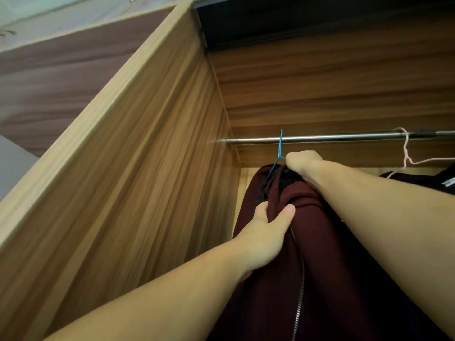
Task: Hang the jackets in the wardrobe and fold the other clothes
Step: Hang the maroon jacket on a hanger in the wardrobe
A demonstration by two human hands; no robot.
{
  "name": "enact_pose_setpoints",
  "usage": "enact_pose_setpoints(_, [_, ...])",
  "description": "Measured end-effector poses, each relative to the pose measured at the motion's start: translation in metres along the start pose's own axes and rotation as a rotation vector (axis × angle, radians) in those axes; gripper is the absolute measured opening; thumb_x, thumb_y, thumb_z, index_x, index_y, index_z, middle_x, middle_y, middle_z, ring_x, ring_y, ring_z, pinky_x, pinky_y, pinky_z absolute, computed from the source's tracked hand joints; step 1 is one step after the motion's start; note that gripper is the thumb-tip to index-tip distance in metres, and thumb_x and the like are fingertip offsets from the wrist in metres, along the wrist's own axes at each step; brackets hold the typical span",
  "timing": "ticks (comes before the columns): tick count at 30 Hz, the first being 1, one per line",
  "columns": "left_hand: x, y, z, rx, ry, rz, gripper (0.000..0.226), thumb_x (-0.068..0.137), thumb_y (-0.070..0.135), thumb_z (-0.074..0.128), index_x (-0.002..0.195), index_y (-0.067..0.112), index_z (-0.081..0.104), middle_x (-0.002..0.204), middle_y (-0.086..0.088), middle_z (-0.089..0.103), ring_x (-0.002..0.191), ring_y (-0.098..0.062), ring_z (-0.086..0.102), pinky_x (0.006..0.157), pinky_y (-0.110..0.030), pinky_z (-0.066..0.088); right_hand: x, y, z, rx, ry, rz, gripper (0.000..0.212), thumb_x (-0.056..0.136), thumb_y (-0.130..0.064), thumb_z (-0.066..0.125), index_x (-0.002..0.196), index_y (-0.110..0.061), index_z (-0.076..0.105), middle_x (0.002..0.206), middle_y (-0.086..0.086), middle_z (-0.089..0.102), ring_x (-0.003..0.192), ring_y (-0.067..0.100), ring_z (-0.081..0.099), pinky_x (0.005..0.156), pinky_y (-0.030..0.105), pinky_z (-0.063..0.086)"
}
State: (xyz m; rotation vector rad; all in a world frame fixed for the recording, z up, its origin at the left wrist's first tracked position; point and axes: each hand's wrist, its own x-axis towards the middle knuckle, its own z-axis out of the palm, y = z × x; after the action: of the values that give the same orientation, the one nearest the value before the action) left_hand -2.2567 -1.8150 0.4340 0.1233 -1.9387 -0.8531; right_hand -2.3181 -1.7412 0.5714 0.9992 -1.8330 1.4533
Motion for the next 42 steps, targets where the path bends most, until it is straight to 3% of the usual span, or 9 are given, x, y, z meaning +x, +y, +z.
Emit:
enact_pose_setpoints(3, [-0.009, -0.013, 0.008, 0.008, -0.032, 0.001, 0.076, 0.09, 0.07, 0.039, 0.154, 0.035, 0.017, 0.152, 0.008, 0.039, 0.137, -0.016, 0.039, 0.114, -0.031, 0.028, -0.001, 0.017, 0.006, 0.007, -0.055, 0.029, 0.035, 0.096, -0.019, 0.045, 0.12, 0.003, 0.06, 0.101, 0.012, 0.058, 0.085, 0.028, 0.06, 0.067, 0.026, 0.041])
enact_pose_setpoints(7, [-0.012, -0.02, 0.012, -0.013, -0.037, -0.008, 0.085, 0.084, 0.076, 0.041, 0.154, 0.037, 0.014, 0.152, 0.01, 0.039, 0.137, -0.015, 0.04, 0.116, -0.035, 0.028, -0.005, 0.016, 0.004, 0.011, -0.03, 0.019, 0.034, 0.087, -0.027, 0.055, 0.108, -0.002, 0.066, 0.106, 0.011, 0.066, 0.096, 0.032, 0.064, 0.084, 0.034, 0.05])
enact_pose_setpoints(15, [-0.03, -0.017, 0.011, -0.125, 0.0, 0.032, 0.08, 0.088, 0.068, 0.049, 0.153, 0.039, 0.013, 0.148, 0.014, 0.04, 0.134, -0.011, 0.041, 0.106, -0.023, 0.028, -0.028, 0.015, -0.006, -0.097, -0.073, -0.083, 0.039, 0.087, -0.037, 0.057, 0.113, -0.008, 0.062, 0.099, 0.007, 0.054, 0.099, 0.03, 0.058, 0.077, 0.029, 0.04])
enact_pose_setpoints(18, [-0.041, -0.017, 0.013, -0.11, -0.026, 0.065, 0.107, 0.072, 0.064, 0.073, 0.152, 0.045, 0.006, 0.149, 0.018, 0.038, 0.132, -0.005, 0.041, 0.113, -0.027, 0.03, -0.04, 0.017, -0.014, -0.183, -0.121, -0.144, 0.026, 0.085, -0.034, 0.06, 0.091, -0.008, 0.059, 0.095, 0.006, 0.056, 0.098, 0.029, 0.058, 0.073, 0.028, 0.039])
enact_pose_setpoints(21, [-0.048, -0.016, 0.015, -0.041, 0.015, 0.081, 0.121, 0.064, 0.058, 0.082, 0.152, 0.046, -0.001, 0.154, 0.012, 0.031, 0.138, -0.009, 0.036, 0.115, -0.032, 0.03, -0.047, 0.016, -0.022, -0.245, -0.12, -0.205, 0.023, 0.087, -0.024, 0.059, 0.07, -0.011, 0.049, 0.084, 0.005, 0.054, 0.086, 0.027, 0.054, 0.063, 0.027, 0.036])
enact_pose_setpoints(25, [-0.052, -0.009, 0.015, -0.013, 0.044, 0.101, 0.112, 0.072, 0.056, 0.076, 0.152, 0.043, -0.002, 0.154, 0.008, 0.03, 0.137, -0.013, 0.037, 0.114, -0.035, 0.031, -0.055, 0.012, -0.026, -0.302, -0.026, -0.284, 0.013, 0.089, -0.022, 0.057, 0.092, -0.01, 0.06, 0.097, 0.009, 0.06, 0.085, 0.026, 0.051, 0.069, 0.026, 0.035])
enact_pose_setpoints(30, [-0.075, -0.015, 0.015, 0.014, 0.047, 0.1, 0.101, 0.077, 0.06, 0.07, 0.153, 0.044, 0.005, 0.155, 0.009, 0.026, 0.141, -0.013, 0.031, 0.112, -0.031, 0.029, -0.087, 0.024, -0.029, -0.281, 0.04, -0.364, 0.042, 0.091, -0.035, 0.055, 0.13, -0.018, 0.051, 0.126, 0.006, 0.058, 0.106, 0.025, 0.054, 0.082, 0.027, 0.037])
enact_pose_setpoints(34, [-0.098, -0.023, 0.009, 0.081, 0.017, 0.109, 0.106, 0.071, 0.061, 0.073, 0.153, 0.043, 0.008, 0.161, 0.008, 0.016, 0.146, -0.018, 0.022, 0.118, -0.045, 0.024, -0.134, 0.053, -0.048, -0.497, 0.16, -0.523, 0.051, 0.096, -0.049, 0.042, 0.141, -0.025, 0.043, 0.14, 0.004, 0.048, 0.128, 0.026, 0.047, 0.104, 0.043, 0.039])
enact_pose_setpoints(42, [-0.166, -0.025, 0.0, 0.332, -0.123, 0.079, 0.092, 0.081, 0.047, 0.067, 0.155, 0.035, 0.013, 0.163, 0.004, 0.008, 0.148, -0.023, 0.014, 0.115, -0.047, 0.022, -0.245, 0.092, -0.126, -1.061, -0.061, -0.394, 0.056, 0.093, -0.049, 0.047, 0.143, -0.026, 0.038, 0.137, 0.002, 0.048, 0.121, 0.028, 0.052, 0.092, 0.04, 0.045])
